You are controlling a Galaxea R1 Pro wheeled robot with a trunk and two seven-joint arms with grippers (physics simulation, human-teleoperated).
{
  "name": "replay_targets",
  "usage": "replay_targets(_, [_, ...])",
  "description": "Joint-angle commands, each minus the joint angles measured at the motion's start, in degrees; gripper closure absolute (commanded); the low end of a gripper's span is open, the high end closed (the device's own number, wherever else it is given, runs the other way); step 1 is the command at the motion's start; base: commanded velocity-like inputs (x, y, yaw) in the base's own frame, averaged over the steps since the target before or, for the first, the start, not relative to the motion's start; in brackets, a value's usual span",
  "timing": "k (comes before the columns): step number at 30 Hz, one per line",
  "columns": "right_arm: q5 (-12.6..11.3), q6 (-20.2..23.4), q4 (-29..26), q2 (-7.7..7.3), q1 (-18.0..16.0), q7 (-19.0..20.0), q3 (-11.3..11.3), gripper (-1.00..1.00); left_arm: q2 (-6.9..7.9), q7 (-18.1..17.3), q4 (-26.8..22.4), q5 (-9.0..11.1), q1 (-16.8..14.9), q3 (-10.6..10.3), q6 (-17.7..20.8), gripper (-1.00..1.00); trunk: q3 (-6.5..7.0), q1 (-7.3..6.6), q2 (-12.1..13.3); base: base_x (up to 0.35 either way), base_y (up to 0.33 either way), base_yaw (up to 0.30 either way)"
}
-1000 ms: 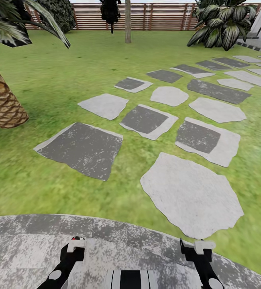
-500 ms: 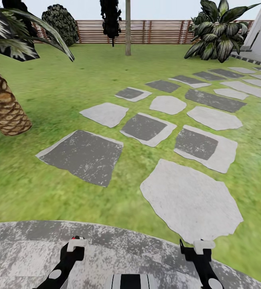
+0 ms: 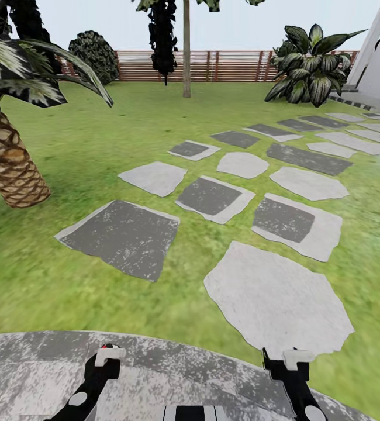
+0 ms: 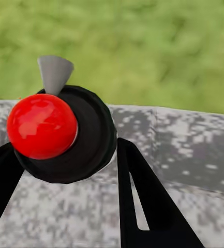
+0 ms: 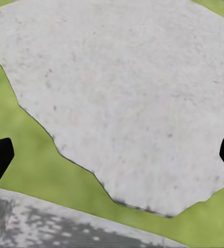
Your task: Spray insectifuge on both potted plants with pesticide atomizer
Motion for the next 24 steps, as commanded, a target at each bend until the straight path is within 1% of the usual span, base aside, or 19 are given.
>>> replay_targets(1, [0.25, -0.13, 0.05, -0.06, 0.0, -0.24, 0.01, -1.0, -0.05, 0.06, 0.06, -0.4, -0.04, 0.27, -0.19, 1.0, 0.19, -0.03, 0.0, 0.0, 0.0, 0.0])
replay_targets(4, [0.1, -0.15, 0.15, -0.31, 0.1, -0.24, -0.08, -1.0, -0.24, 0.12, 0.18, -0.41, -0.02, 0.21, 0.06, 1.0, 0.95, -0.11, 0.04, 0.0, 0.0, -0.102])
replay_targets(8, [0.02, -0.15, 0.74, -0.42, 0.37, -0.31, -0.11, -1.0, -0.31, 0.2, 0.41, -0.43, -0.01, 0.07, 0.14, 1.0, 2.05, -0.21, 0.1, 0.0, 0.0, -0.196])
replay_targets(12, [0.01, -0.15, 1.13, -0.48, 0.54, -0.32, -0.34, -1.0, -0.06, 0.22, 0.57, -0.29, 0.29, 0.07, 0.15, 1.0, 2.99, -1.09, 1.7, 0.0, 0.0, -0.218])
replay_targets(14, [-0.03, -0.15, 1.5, -0.49, 0.58, -0.32, -1.36, -1.0, 0.03, 0.23, 0.59, -0.29, 0.5, 0.08, 0.15, 1.0, 3.47, -1.53, 2.5, 0.0, 0.0, -0.223])
replay_targets(20, [-0.05, 0.07, 1.93, -0.42, 0.6, -0.21, -6.45, -1.0, 0.13, 0.18, 0.6, -0.32, 0.69, 0.08, 0.15, 1.0, 4.88, -2.85, 4.91, 0.0, 0.0, -0.237])
replay_targets(24, [-0.05, 0.07, 2.7, -0.2, 0.6, -0.16, -7.49, -1.0, 0.14, 0.15, 0.5, -0.32, 0.7, 0.09, 0.15, 1.0, 5.79, -3.73, 6.51, 0.0, 0.0, -0.264])
